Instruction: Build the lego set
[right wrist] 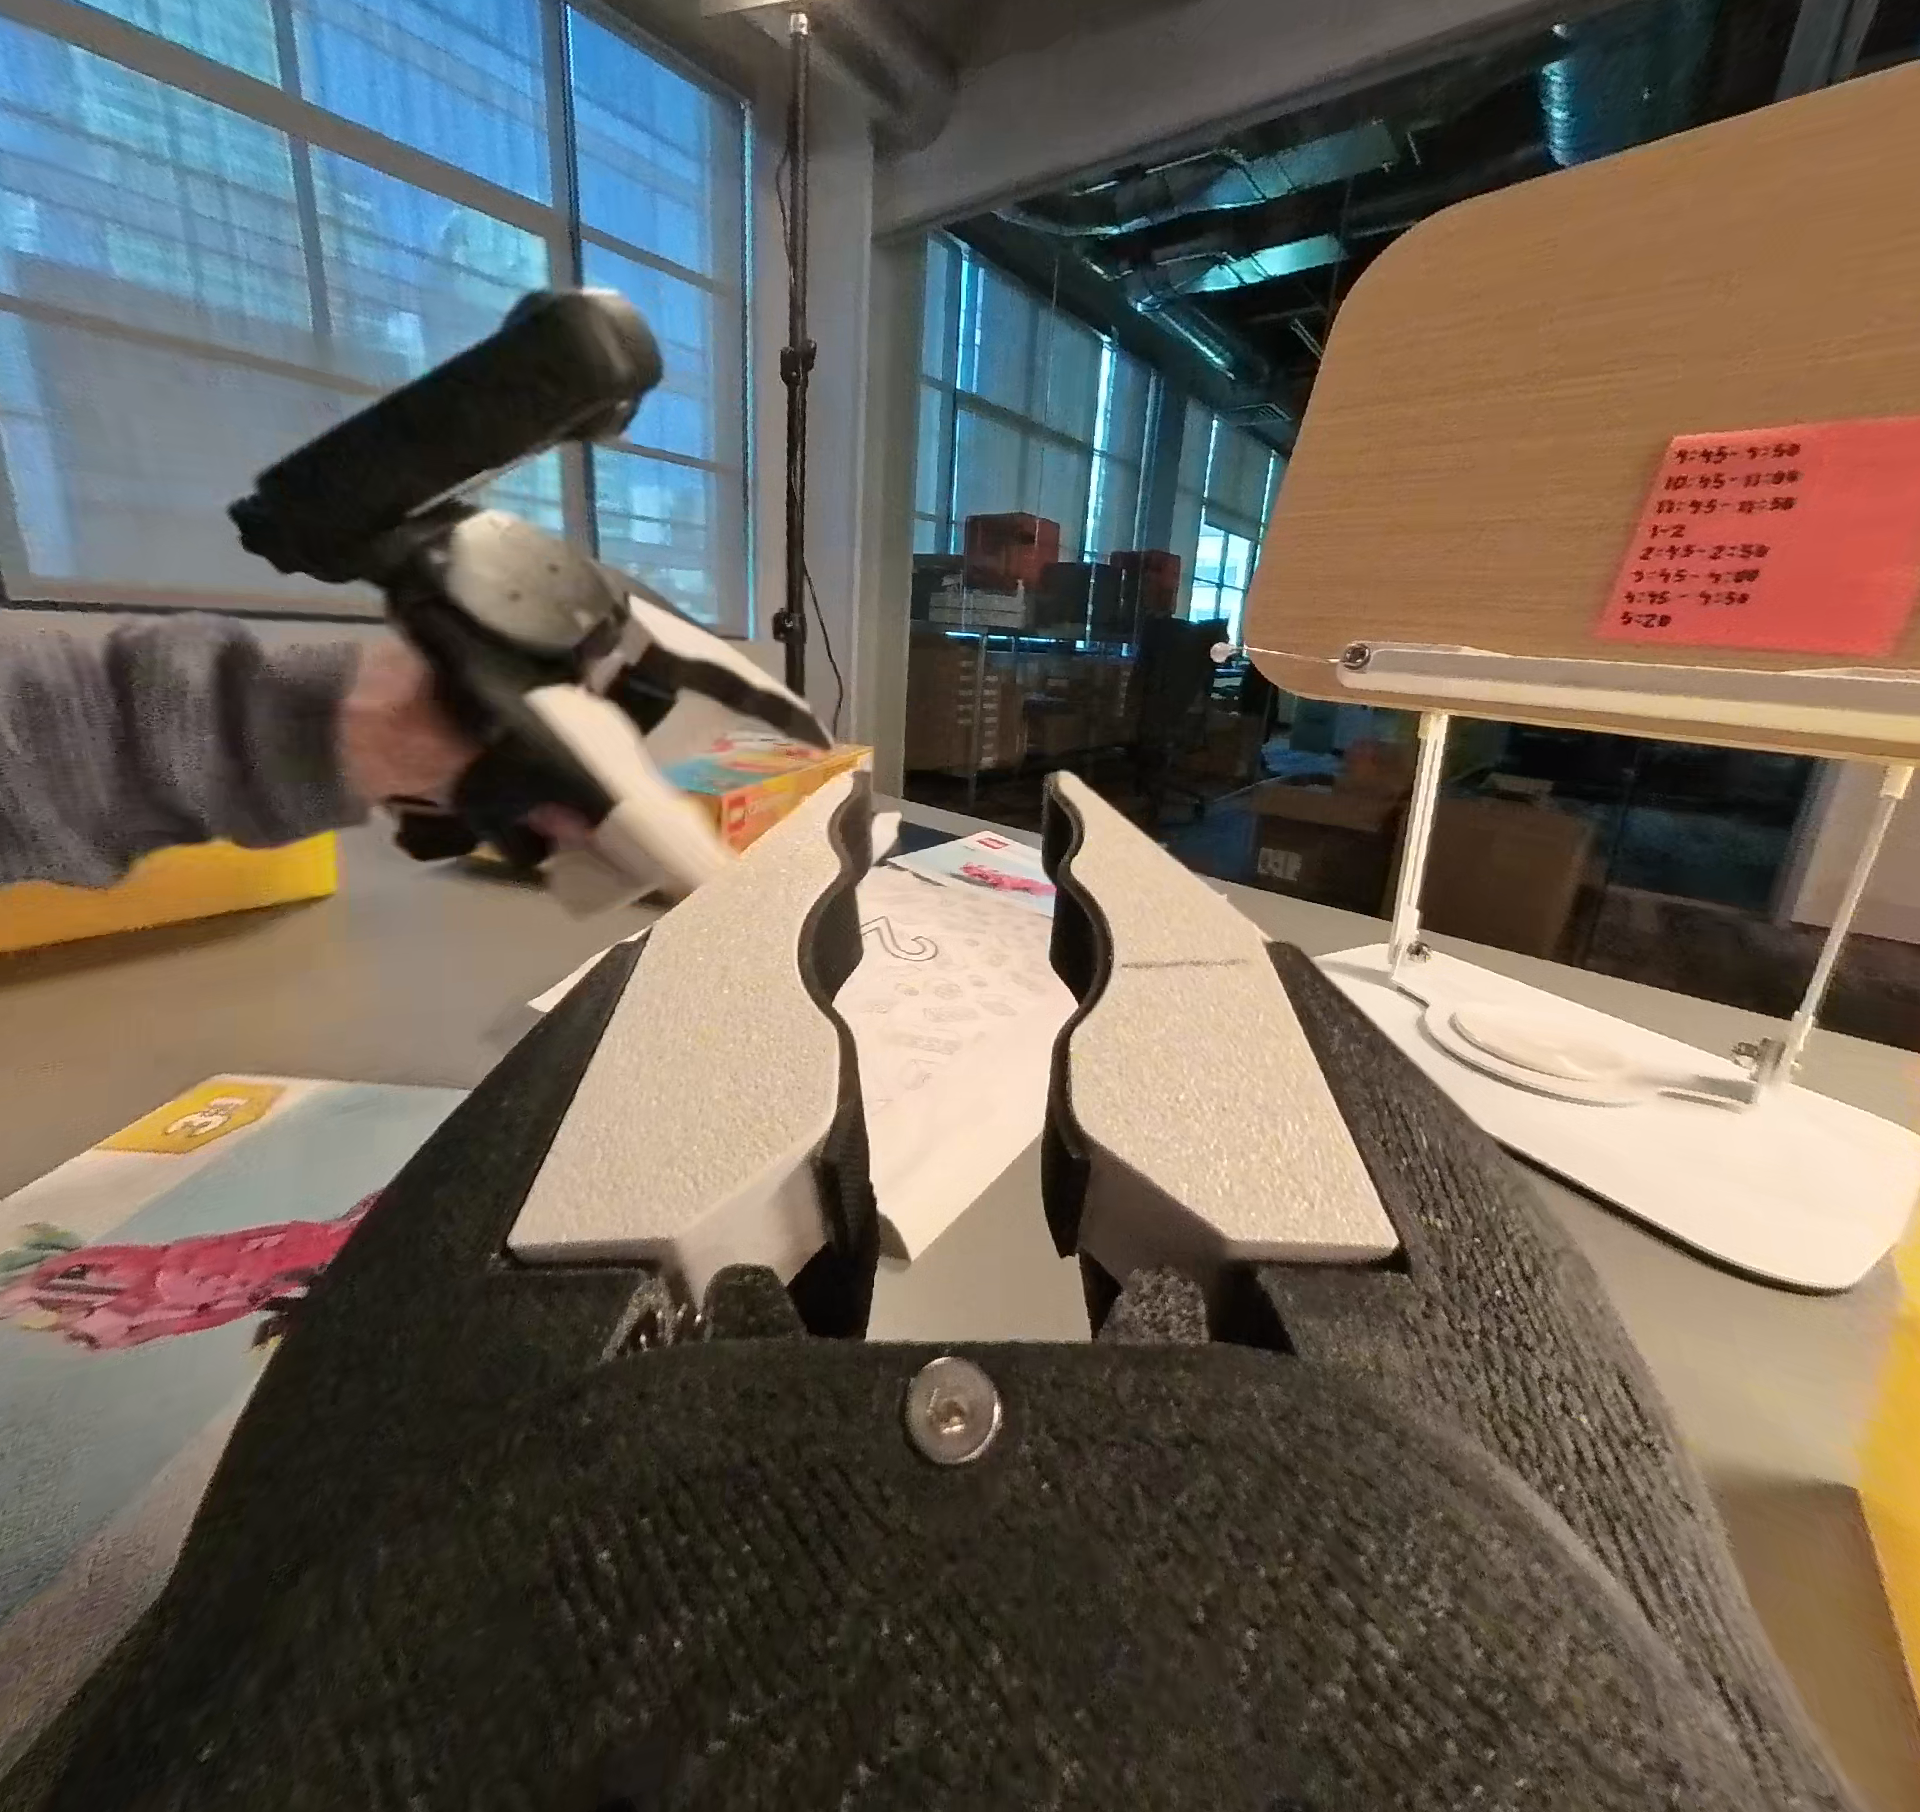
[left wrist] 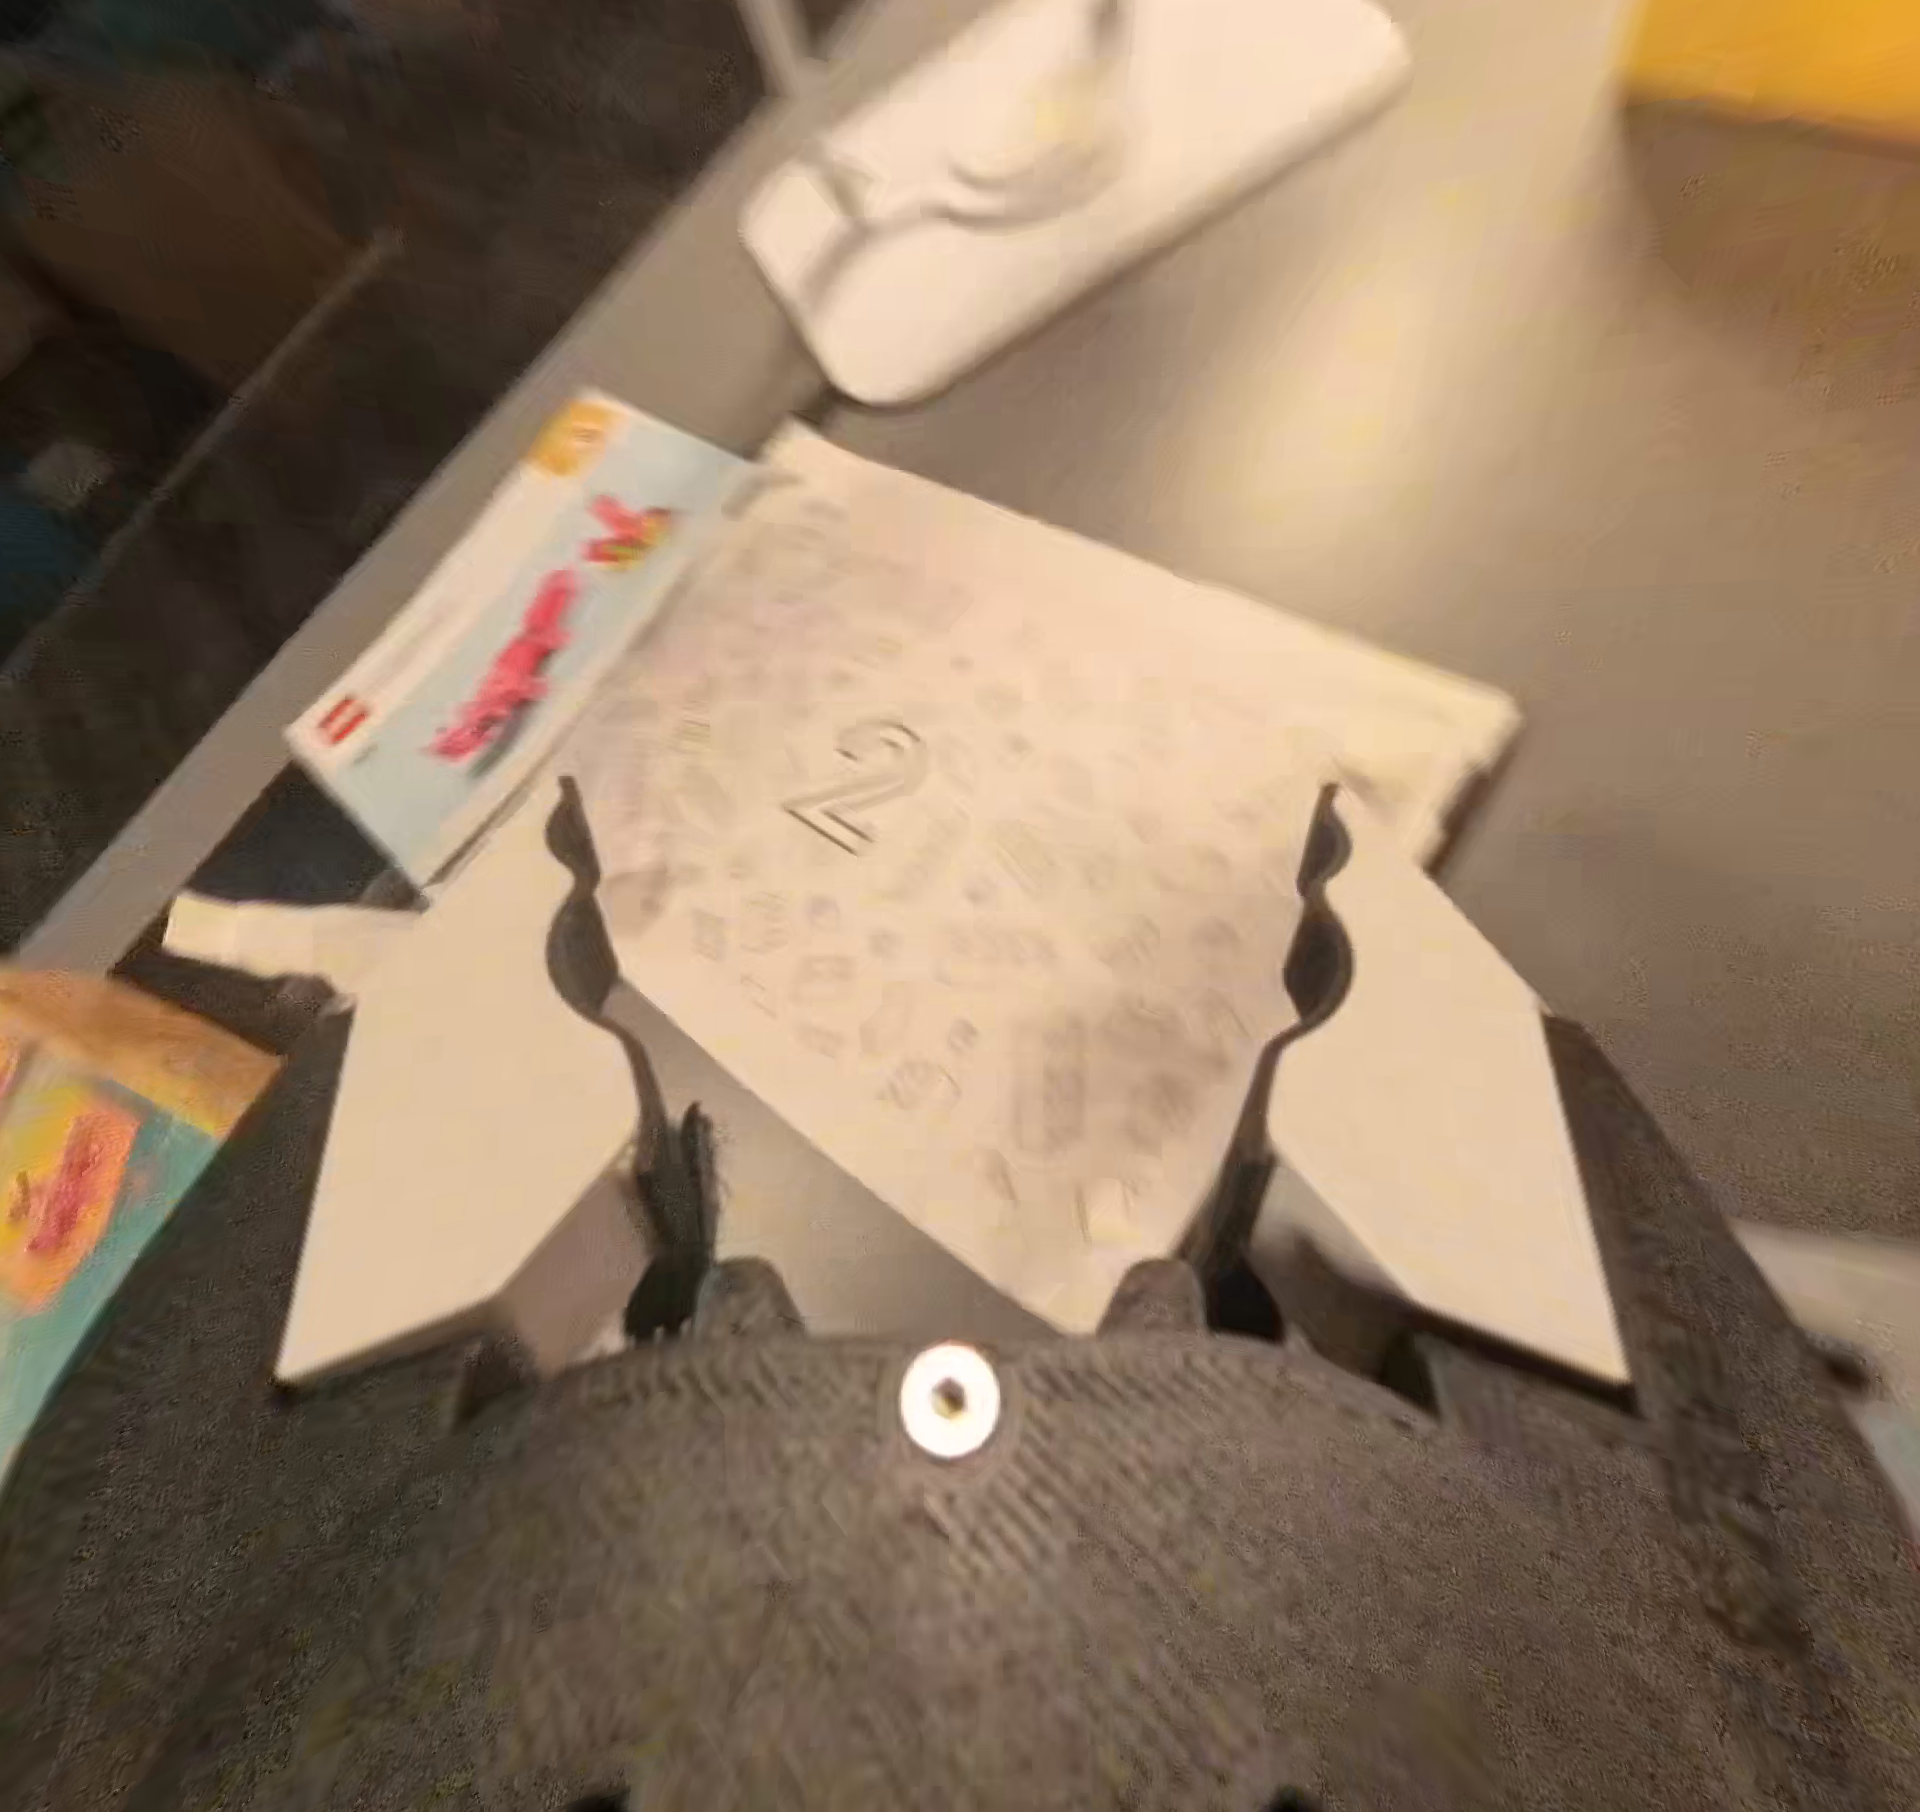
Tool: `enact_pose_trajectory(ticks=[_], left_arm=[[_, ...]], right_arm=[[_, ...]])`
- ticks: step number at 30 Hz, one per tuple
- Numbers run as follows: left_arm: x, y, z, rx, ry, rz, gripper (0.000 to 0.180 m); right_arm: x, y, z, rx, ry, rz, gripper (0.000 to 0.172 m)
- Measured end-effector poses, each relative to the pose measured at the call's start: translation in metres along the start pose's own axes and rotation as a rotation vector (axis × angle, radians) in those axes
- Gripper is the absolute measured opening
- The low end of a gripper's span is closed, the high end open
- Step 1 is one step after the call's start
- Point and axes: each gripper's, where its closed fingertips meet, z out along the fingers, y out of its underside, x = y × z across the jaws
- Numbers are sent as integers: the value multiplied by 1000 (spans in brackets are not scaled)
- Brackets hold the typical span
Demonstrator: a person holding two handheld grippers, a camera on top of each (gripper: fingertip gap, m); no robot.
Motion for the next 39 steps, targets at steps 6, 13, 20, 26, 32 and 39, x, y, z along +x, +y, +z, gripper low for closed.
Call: enact_pose_trajectory(ticks=[6,13,20,26,32,39], left_arm=[[56,66,-19,-271,184,416,106],[43,55,-4,-239,-159,923,76],[43,28,-10,-149,-468,1155,0],[-2,-52,-78,14,-707,892,0],[-114,-102,-97,-83,-744,648,0],[-220,-141,-95,-142,-948,599,0]], right_arm=[[-20,-4,0,9,-49,-124,31],[-17,-4,-1,5,-46,-102,31],[-17,-5,-2,9,-44,-104,31],[-10,-6,-3,18,-19,-85,29],[-10,-5,-2,9,-24,-71,28],[-10,-4,-1,5,-30,-60,27]])
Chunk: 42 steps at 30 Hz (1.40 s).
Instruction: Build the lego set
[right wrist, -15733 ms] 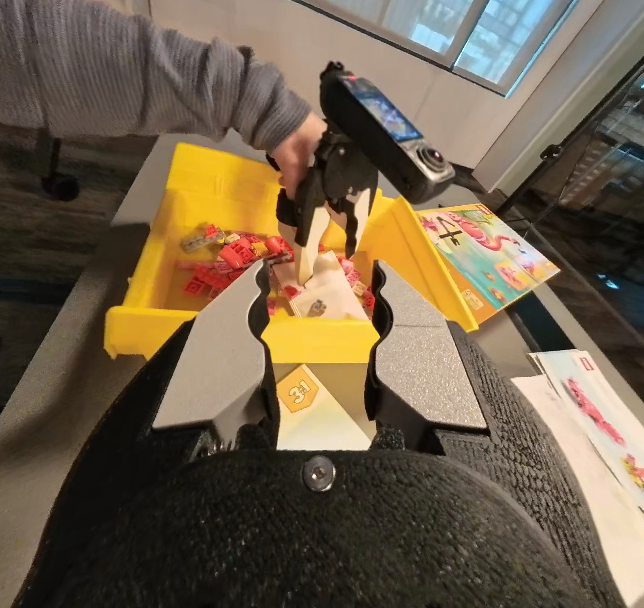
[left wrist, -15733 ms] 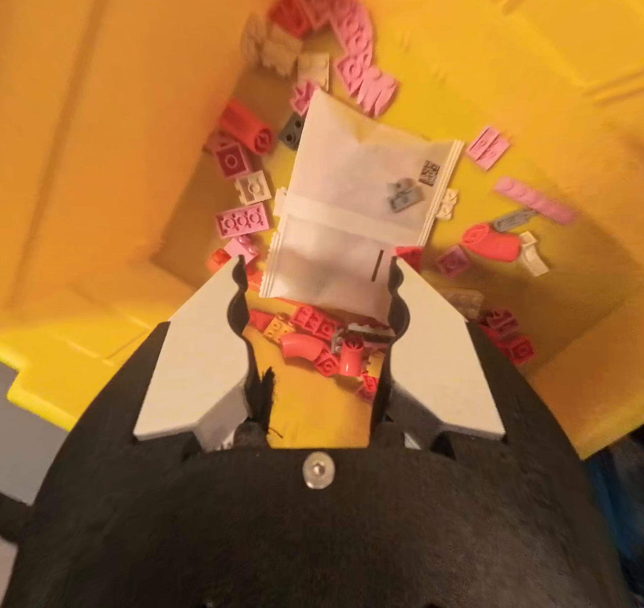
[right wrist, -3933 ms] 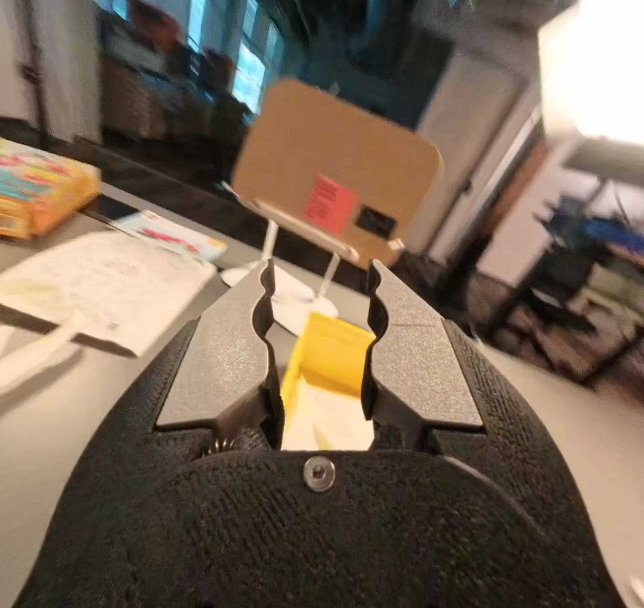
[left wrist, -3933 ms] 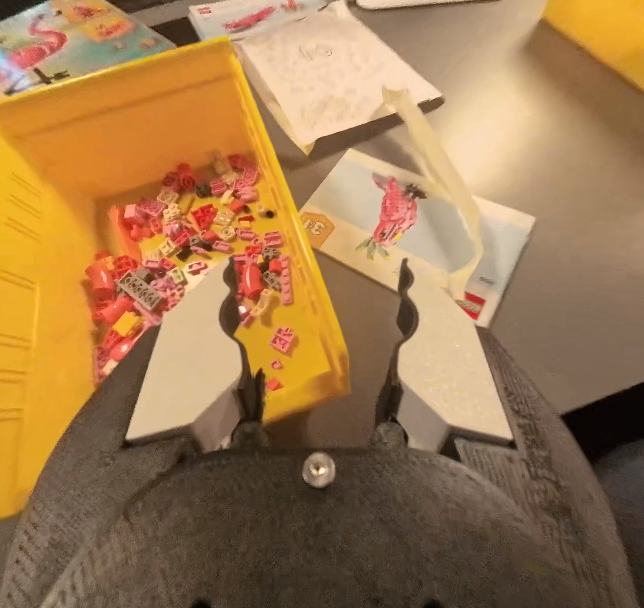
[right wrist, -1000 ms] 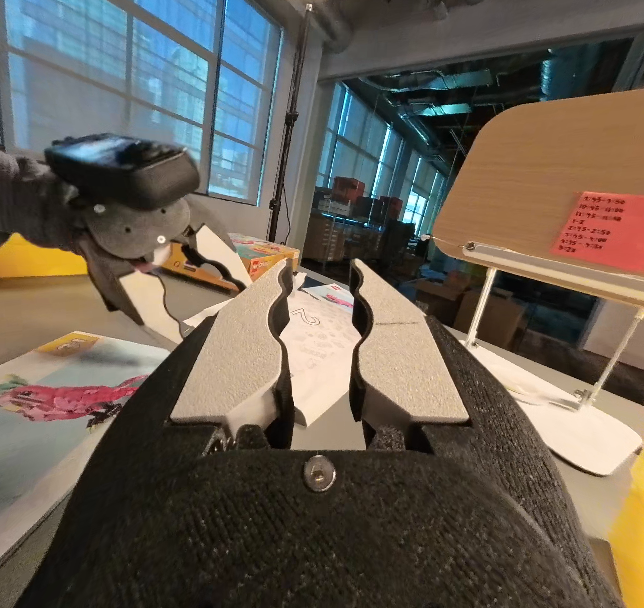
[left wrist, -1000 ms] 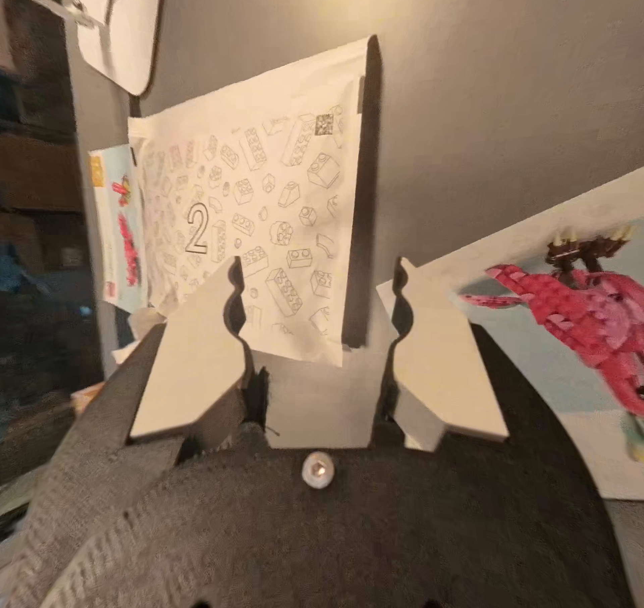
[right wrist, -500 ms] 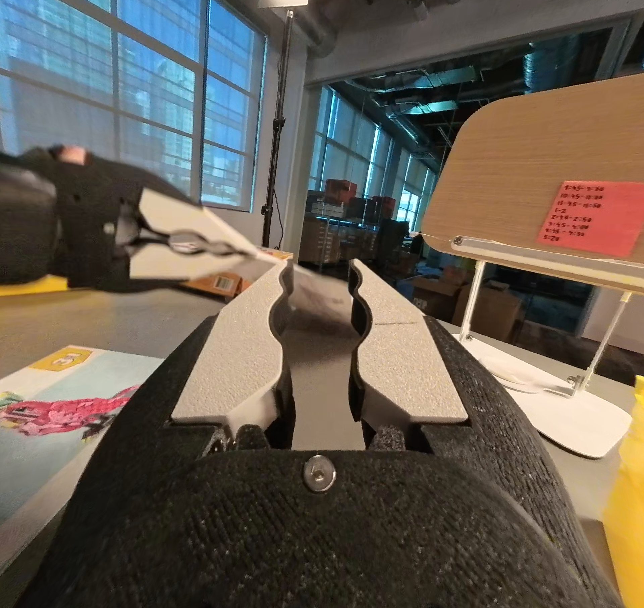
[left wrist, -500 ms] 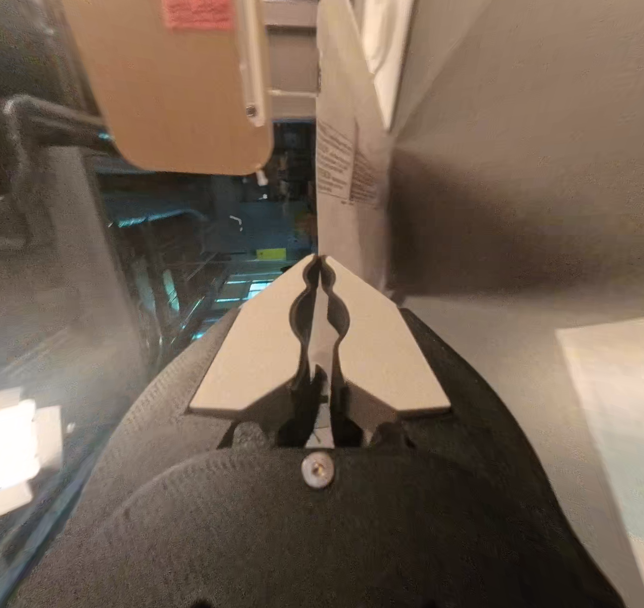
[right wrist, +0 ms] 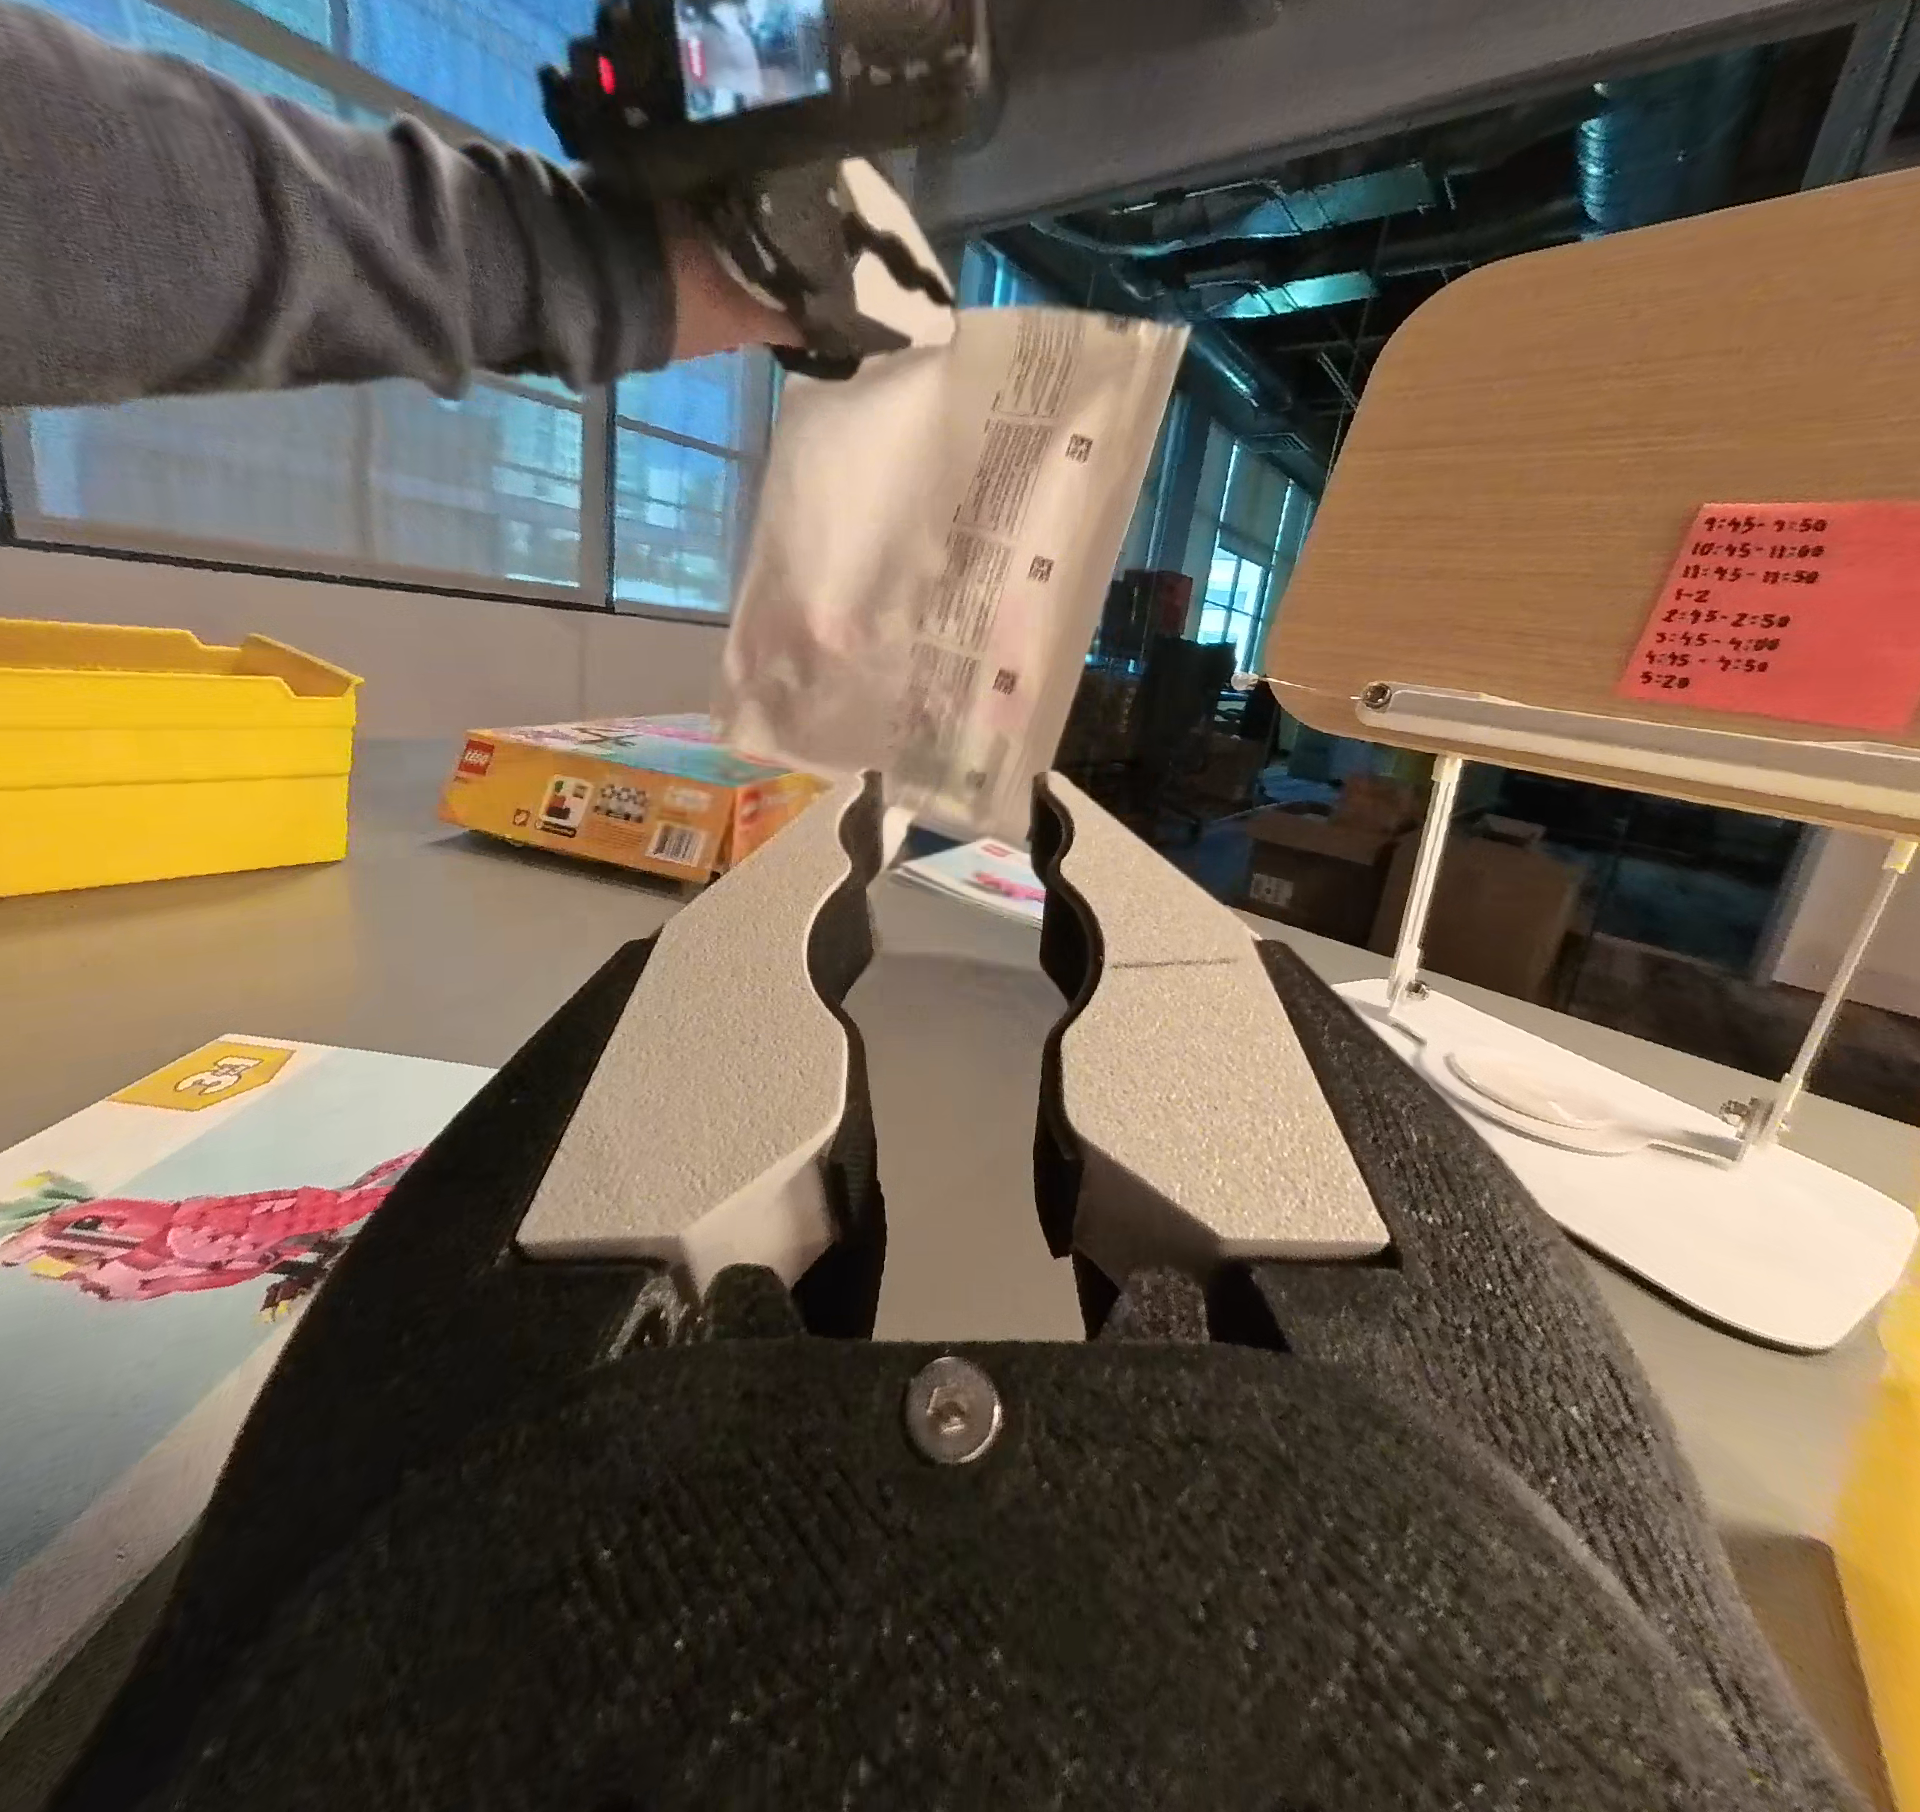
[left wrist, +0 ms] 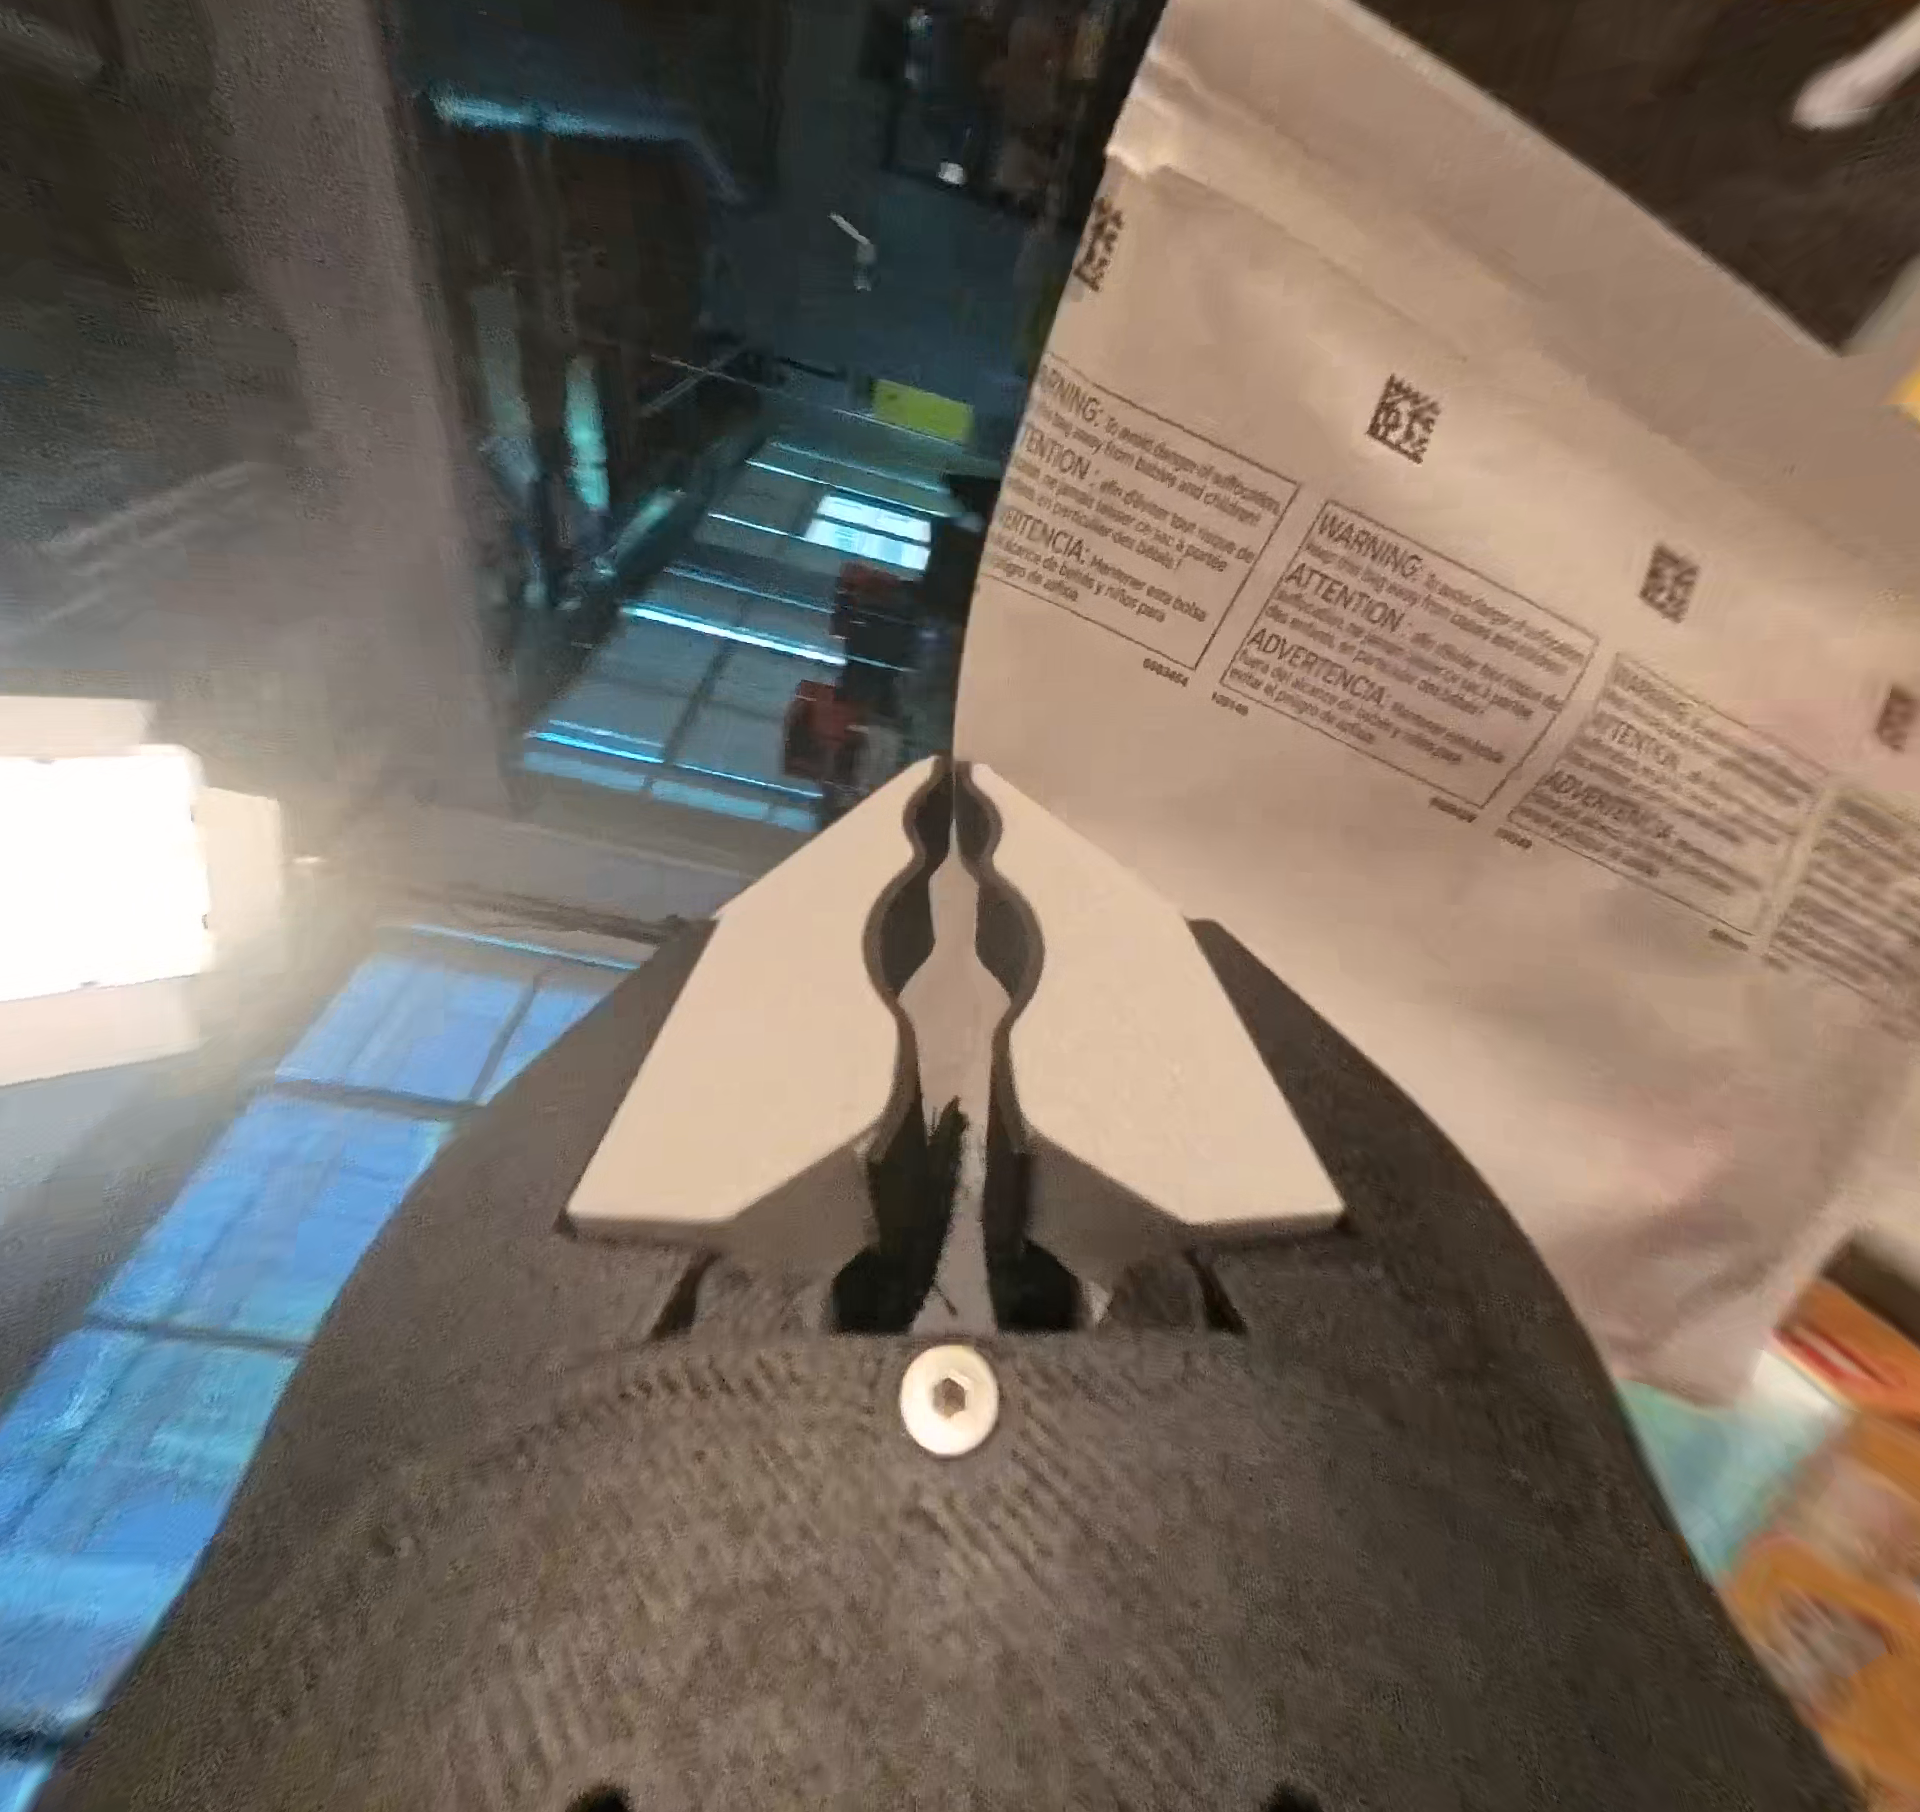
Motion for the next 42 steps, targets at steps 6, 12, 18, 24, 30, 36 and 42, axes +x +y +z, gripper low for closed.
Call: enact_pose_trajectory(ticks=[6,12,18,24,30,36,42], left_arm=[[47,16,25,24,-94,103,0],[203,32,-21,26,249,165,0],[237,40,-73,59,388,72,35],[212,33,-173,96,716,-373,84],[247,37,-310,56,1048,-562,88],[293,40,-379,-29,1093,-557,111],[306,38,-390,-60,1083,-677,106]], right_arm=[[2,1,0,-7,-4,29,25],[4,2,0,-11,-2,53,25],[-1,7,3,-42,-28,33,29],[-7,7,3,-47,-52,9,29],[-10,10,4,-65,-71,16,29],[-13,16,5,-94,-95,31,30],[-16,18,5,-106,-107,34,29]])
